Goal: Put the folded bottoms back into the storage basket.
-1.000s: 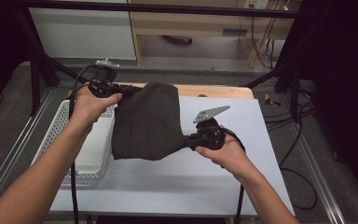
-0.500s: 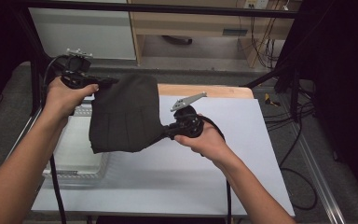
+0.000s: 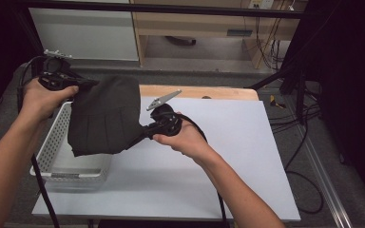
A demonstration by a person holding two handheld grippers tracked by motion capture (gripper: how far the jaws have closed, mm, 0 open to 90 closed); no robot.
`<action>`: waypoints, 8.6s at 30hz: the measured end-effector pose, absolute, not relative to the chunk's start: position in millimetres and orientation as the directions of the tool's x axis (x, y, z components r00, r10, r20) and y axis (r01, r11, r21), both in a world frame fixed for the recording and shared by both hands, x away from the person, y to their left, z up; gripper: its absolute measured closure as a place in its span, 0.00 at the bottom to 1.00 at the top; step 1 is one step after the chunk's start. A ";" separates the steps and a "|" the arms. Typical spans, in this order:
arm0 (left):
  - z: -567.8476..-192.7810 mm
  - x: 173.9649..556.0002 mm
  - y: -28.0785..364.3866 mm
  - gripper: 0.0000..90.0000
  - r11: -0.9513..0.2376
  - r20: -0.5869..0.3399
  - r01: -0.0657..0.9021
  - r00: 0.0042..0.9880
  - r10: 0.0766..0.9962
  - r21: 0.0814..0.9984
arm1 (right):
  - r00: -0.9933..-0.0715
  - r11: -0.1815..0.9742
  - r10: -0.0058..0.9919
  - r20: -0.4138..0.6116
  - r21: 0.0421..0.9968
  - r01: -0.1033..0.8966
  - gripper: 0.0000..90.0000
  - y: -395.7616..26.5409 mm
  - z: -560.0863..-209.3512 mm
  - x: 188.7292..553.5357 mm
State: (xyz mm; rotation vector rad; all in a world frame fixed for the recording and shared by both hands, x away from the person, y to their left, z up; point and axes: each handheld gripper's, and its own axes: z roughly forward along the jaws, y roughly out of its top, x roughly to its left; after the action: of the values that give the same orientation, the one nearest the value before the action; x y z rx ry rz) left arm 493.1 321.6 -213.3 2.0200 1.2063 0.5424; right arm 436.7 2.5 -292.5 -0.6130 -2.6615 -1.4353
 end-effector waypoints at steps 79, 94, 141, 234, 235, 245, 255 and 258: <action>-226.6 473.4 391.3 0.87 -0.320 0.085 0.662 0.361 0.929 0.678 | -0.920 0.526 0.260 0.293 0.756 0.389 0.89 121.4 -343.3 435.5; -234.7 477.4 389.7 0.87 -0.323 0.090 0.664 0.360 0.929 0.674 | -0.919 0.531 0.256 0.298 0.751 0.392 0.89 125.5 -352.7 435.4; -265.1 490.8 375.1 0.87 -0.366 0.157 0.689 0.349 0.924 0.625 | -0.924 0.584 0.276 0.263 0.718 0.379 0.88 135.4 -367.9 429.2; -305.9 384.9 256.4 0.08 -0.347 0.056 0.432 0.557 0.828 0.832 | -0.716 0.364 0.690 0.108 0.803 0.472 0.07 -63.1 -287.0 465.6; -306.0 383.8 256.5 0.08 -0.341 0.050 0.429 0.559 0.827 0.836 | -0.718 0.366 0.688 0.106 0.803 0.470 0.07 -65.1 -286.2 465.3; -314.9 376.3 269.6 0.08 -0.312 0.024 0.429 0.557 0.830 0.848 | -0.700 0.330 0.705 0.113 0.822 0.465 0.07 -85.9 -279.9 461.6; -324.1 368.3 287.2 0.08 -0.297 -0.002 0.438 0.564 0.826 0.849 | -0.666 0.284 0.737 0.114 0.841 0.460 0.07 -119.8 -276.2 456.0; -325.7 365.5 291.6 0.08 -0.304 0.001 0.442 0.566 0.824 0.844 | -0.651 0.269 0.750 0.118 0.845 0.463 0.07 -130.5 -276.5 455.4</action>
State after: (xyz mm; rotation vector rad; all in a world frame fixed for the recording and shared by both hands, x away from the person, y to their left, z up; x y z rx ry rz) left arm 365.5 291.6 -325.7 1.9388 1.0203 0.5615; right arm 455.4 -130.5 -276.5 -1.3552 -2.7298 -1.6212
